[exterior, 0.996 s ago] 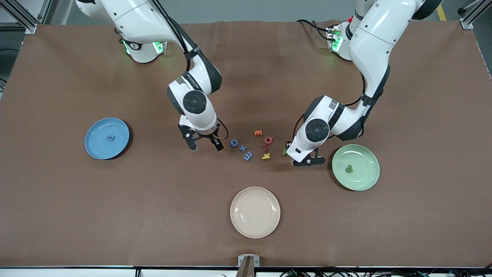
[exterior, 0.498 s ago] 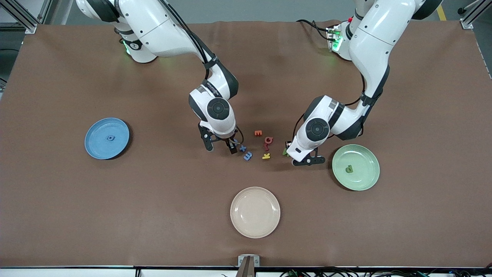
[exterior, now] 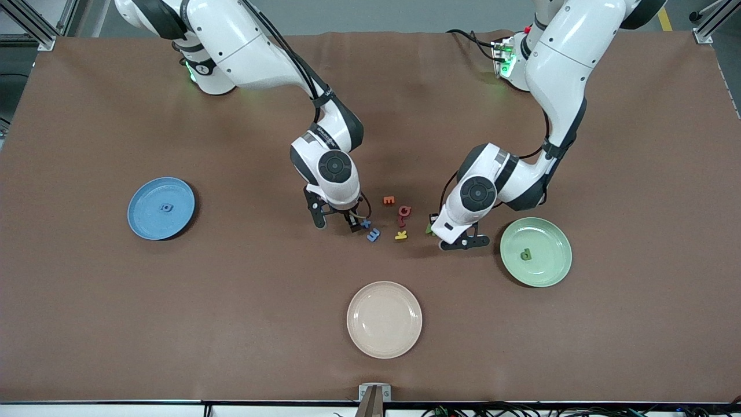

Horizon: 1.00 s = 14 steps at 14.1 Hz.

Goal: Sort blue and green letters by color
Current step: 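Return both open grippers from the plates to the letter pile, then grasp a green u with the left gripper while the right grasps blue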

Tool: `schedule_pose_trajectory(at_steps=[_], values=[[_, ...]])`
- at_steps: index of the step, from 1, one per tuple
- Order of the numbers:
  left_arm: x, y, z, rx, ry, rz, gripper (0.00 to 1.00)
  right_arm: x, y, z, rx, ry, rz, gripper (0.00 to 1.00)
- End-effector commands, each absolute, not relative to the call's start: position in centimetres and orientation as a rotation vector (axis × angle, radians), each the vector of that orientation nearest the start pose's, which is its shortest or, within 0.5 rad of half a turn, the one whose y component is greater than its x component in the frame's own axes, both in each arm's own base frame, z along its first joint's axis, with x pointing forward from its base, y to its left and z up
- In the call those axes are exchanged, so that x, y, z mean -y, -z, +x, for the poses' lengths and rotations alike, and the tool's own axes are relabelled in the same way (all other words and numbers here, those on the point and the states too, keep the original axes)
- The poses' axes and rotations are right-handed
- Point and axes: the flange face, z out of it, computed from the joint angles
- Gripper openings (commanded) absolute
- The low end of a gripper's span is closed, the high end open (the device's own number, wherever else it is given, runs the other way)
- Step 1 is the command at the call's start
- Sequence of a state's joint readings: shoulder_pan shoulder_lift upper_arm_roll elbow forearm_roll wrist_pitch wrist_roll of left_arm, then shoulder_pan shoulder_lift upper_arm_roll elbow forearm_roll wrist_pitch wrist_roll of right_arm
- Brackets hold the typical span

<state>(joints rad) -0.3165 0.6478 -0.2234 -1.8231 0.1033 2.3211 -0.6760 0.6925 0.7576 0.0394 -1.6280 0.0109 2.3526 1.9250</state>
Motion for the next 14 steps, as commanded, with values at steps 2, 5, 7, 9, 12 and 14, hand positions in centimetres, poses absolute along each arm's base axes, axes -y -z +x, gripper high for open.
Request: schedule_pose_trajectory(at_steps=[2, 5, 7, 9, 12, 14], values=[[30.8, -19.7, 54.4, 0.157, -0.172, -3.104, 0.16, -46.3, -17.3, 51.2, -1.815, -0.048, -2.595, 0.72], [29.2, -21.3, 54.3, 0.129, -0.154, -3.105, 0.16, -46.7, -17.4, 50.9, -1.811, -0.053, -2.593, 0.69], [27.1, -22.7, 54.5, 0.052, -0.138, -3.109, 0.16, -47.0, -17.4, 50.8, -1.803, -0.053, -2.592, 0.67], [24.7, -23.6, 55.1, 0.010, -0.129, -3.110, 0.16, -47.2, -17.4, 50.6, -1.793, -0.050, -2.589, 0.56], [19.6, -24.4, 56.6, -0.041, -0.154, -3.105, 0.16, -47.4, -17.4, 50.5, -1.787, -0.049, -2.590, 0.06], [16.6, -24.3, 57.4, -0.068, -0.169, -3.104, 0.16, -47.0, -17.5, 50.8, -1.778, -0.039, -2.605, 0.00]])
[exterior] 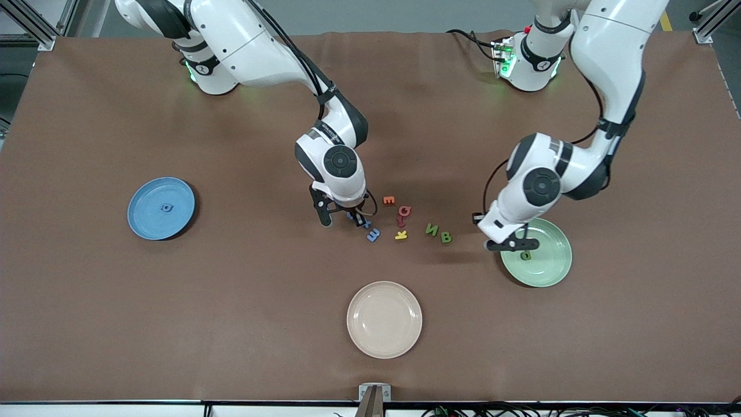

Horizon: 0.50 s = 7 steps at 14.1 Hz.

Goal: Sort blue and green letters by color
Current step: 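Drop u on the green plate while the right gripper drops on blue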

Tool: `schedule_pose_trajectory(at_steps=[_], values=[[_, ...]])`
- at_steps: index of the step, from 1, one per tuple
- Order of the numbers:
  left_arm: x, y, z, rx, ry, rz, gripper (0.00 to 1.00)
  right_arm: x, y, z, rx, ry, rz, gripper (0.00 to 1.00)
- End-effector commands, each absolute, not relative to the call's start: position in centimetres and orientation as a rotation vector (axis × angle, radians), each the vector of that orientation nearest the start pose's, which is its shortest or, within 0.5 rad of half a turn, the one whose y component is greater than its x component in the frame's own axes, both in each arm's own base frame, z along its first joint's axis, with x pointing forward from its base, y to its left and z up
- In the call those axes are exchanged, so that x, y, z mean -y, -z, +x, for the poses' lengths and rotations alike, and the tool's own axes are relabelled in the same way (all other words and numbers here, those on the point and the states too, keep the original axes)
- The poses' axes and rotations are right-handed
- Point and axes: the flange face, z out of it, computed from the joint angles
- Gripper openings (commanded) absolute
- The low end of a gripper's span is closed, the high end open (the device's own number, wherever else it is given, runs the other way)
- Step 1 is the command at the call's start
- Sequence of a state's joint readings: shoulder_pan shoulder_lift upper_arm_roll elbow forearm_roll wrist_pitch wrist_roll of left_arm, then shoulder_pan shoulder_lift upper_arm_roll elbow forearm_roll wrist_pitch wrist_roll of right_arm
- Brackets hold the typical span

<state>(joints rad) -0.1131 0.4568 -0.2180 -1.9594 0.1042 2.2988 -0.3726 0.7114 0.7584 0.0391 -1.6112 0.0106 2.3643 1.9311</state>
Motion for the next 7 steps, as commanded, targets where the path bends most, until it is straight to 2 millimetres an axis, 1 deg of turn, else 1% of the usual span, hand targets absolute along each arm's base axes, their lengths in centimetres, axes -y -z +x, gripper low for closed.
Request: schedule_pose_trajectory(at_steps=[1, 2, 3, 4, 5, 6, 7], values=[[14.7, -24.2, 57.8, -0.082, -0.174, -3.099, 0.16, -46.5, -17.8, 51.2, -1.766, -0.037, -2.612, 0.00], [13.1, -24.3, 58.2, -0.120, -0.166, -3.091, 0.16, -46.2, -18.0, 51.5, -1.737, -0.036, -2.631, 0.00], [11.2, -24.0, 58.5, -0.117, -0.175, -3.091, 0.16, -45.6, -18.2, 51.9, -1.711, -0.039, -2.658, 0.00], [10.0, -23.8, 58.8, -0.115, -0.177, -3.088, 0.16, -44.2, -18.7, 52.6, -1.672, -0.063, -2.730, 0.00], [8.8, -23.6, 58.9, -0.138, -0.177, -3.075, 0.16, -42.9, -19.8, 52.9, -1.589, -0.102, -2.835, 0.00], [7.8, -23.2, 59.1, -0.158, -0.179, -3.054, 0.17, -40.5, -21.3, 53.7, -1.515, -0.157, -2.929, 0.00], [6.6, -22.8, 59.3, -0.157, -0.173, -3.042, 0.18, -38.4, -23.1, 54.6, -1.447, -0.191, -2.975, 0.00]])
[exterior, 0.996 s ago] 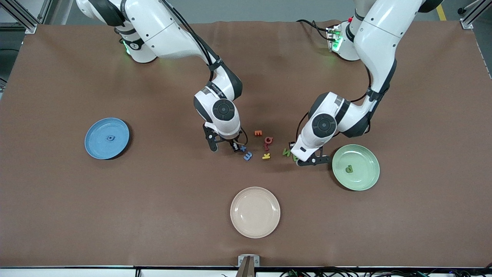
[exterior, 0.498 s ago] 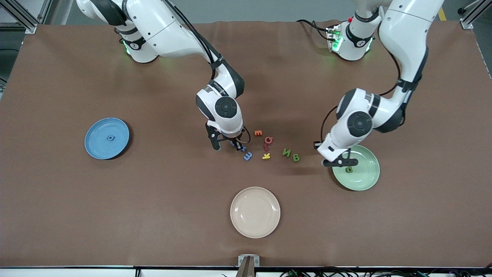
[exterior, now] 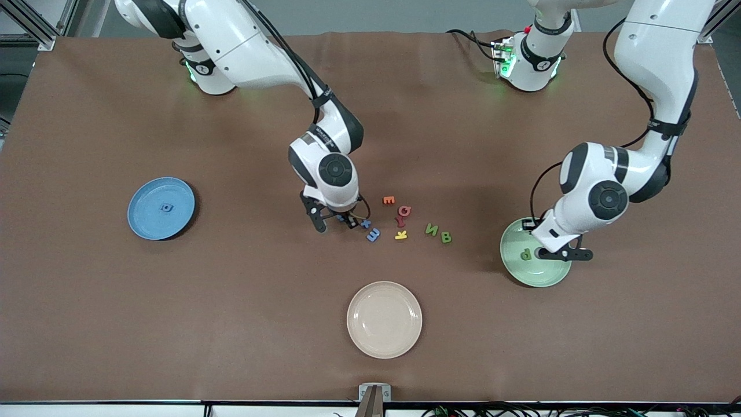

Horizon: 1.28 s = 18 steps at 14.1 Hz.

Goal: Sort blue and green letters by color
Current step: 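Drop u on the green plate while the right gripper drops on blue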

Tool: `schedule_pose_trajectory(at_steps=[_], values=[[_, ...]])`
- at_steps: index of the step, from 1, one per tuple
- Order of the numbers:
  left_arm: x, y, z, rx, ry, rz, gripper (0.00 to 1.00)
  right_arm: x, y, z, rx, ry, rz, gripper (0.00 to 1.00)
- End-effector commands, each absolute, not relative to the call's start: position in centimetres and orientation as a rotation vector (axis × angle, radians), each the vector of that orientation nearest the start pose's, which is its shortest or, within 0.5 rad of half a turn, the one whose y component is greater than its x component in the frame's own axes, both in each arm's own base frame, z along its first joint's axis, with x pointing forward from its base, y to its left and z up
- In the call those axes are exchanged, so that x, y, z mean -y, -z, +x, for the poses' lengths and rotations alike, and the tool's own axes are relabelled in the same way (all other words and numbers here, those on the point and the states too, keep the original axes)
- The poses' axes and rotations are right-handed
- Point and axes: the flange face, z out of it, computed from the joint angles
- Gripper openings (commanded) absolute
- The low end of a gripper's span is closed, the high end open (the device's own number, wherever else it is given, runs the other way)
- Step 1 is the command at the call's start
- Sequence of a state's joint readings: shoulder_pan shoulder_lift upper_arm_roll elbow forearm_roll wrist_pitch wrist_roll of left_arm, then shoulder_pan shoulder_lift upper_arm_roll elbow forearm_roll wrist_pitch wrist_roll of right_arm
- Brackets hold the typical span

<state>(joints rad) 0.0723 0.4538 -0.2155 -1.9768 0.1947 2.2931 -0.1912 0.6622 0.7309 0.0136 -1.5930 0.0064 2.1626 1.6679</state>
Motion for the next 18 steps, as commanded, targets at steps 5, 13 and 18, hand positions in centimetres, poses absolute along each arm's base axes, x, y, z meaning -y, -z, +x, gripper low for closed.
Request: schedule_pose_trajectory(at_steps=[5, 13, 18], values=[[6.2, -22.4, 60.3, -0.154, -0.131, -3.042, 0.23, -24.0, -29.2, 52.2, -1.053, -0.280, -3.109, 0.00], [7.3, -21.4, 61.2, -0.150, -0.065, -3.066, 0.56, -4.8, -28.1, 47.9, -0.623, -0.222, -3.134, 0.00], [8.3, -25.1, 60.8, -0.159, -0.068, -3.049, 1.00, 3.2, -26.0, 47.3, -0.472, -0.126, -3.125, 0.00]])
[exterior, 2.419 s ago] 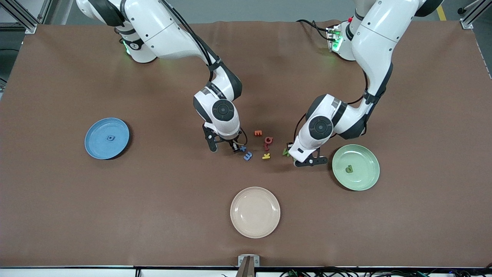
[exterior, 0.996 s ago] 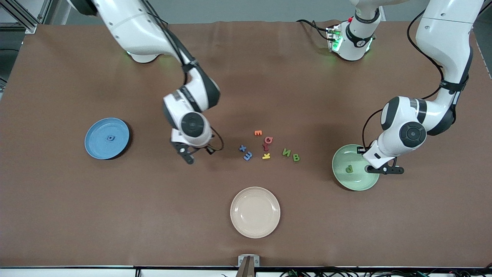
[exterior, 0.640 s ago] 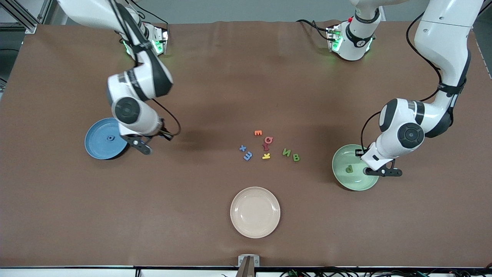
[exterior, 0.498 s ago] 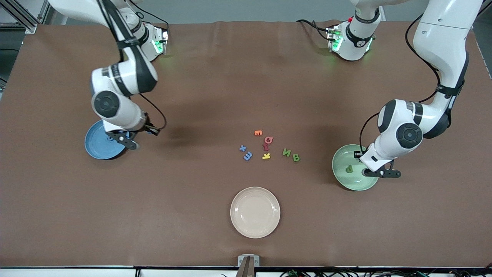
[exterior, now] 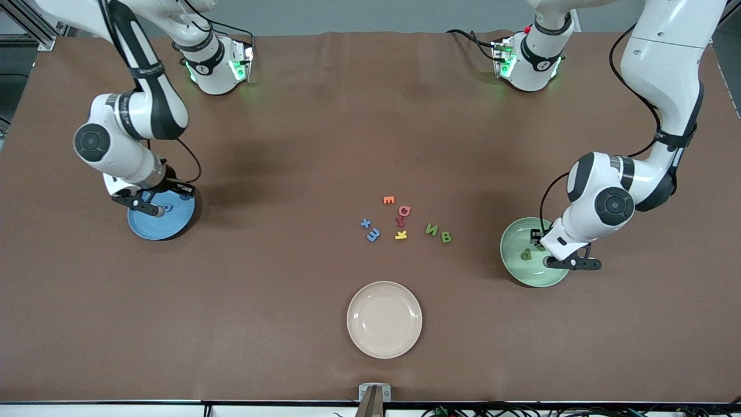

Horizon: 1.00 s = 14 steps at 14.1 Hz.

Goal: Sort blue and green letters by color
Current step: 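Move both grippers back over the remaining letters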

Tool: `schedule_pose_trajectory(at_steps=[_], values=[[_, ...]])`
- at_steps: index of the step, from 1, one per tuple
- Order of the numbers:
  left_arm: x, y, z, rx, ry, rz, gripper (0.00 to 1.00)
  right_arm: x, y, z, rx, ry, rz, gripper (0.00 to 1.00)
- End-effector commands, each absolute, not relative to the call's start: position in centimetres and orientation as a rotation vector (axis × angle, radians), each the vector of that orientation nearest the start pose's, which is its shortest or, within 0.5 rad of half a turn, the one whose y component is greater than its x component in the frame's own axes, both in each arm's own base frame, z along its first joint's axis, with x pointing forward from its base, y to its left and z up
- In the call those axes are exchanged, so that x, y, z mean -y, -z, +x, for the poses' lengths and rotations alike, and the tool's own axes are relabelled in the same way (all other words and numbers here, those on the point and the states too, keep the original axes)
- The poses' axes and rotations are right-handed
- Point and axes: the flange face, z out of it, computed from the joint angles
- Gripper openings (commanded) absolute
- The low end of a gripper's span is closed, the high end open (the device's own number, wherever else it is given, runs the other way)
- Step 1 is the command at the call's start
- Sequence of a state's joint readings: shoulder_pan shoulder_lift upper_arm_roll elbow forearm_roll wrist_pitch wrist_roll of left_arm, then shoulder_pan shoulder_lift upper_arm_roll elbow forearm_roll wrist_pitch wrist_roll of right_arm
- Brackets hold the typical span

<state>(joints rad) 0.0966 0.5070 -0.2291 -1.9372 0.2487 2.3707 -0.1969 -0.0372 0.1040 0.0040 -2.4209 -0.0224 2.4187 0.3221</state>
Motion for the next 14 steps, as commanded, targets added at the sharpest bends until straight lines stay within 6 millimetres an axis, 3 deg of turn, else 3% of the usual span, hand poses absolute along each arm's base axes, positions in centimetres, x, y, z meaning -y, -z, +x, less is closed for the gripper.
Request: schedule_pose_trajectory(at_steps=[1, 2, 4, 5, 8, 10, 11, 14], values=[[9.0, -26.4, 60.5, -0.154, -0.099, -3.042, 1.00, 4.3, -25.8, 47.3, -0.455, -0.117, -3.125, 0.02], [10.1, -27.7, 60.1, -0.142, -0.105, -3.038, 1.00, 5.1, -25.6, 47.3, -0.459, -0.122, -3.123, 0.15], [12.8, -28.8, 59.9, -0.085, -0.082, -3.055, 1.00, 5.7, -25.3, 47.3, -0.466, -0.132, -3.120, 0.61], [14.3, -29.2, 60.0, -0.045, -0.063, -3.067, 1.00, 5.7, -25.2, 47.2, -0.473, -0.132, -3.118, 1.00], [19.6, -29.2, 59.7, 0.029, -0.047, -3.094, 1.00, 5.5, -25.4, 47.3, -0.479, -0.144, -3.117, 1.00], [23.9, -28.3, 59.7, 0.083, -0.043, -3.112, 1.00, 3.3, -25.5, 47.4, -0.448, -0.166, -3.115, 1.00], [26.0, -27.7, 60.0, 0.151, -0.039, -3.120, 1.00, 1.5, -25.9, 47.7, -0.444, -0.169, -3.112, 1.00], [29.2, -25.6, 60.9, 0.263, -0.055, -3.138, 1.00, -8.9, -28.2, 49.3, -0.503, -0.123, -3.113, 1.00]])
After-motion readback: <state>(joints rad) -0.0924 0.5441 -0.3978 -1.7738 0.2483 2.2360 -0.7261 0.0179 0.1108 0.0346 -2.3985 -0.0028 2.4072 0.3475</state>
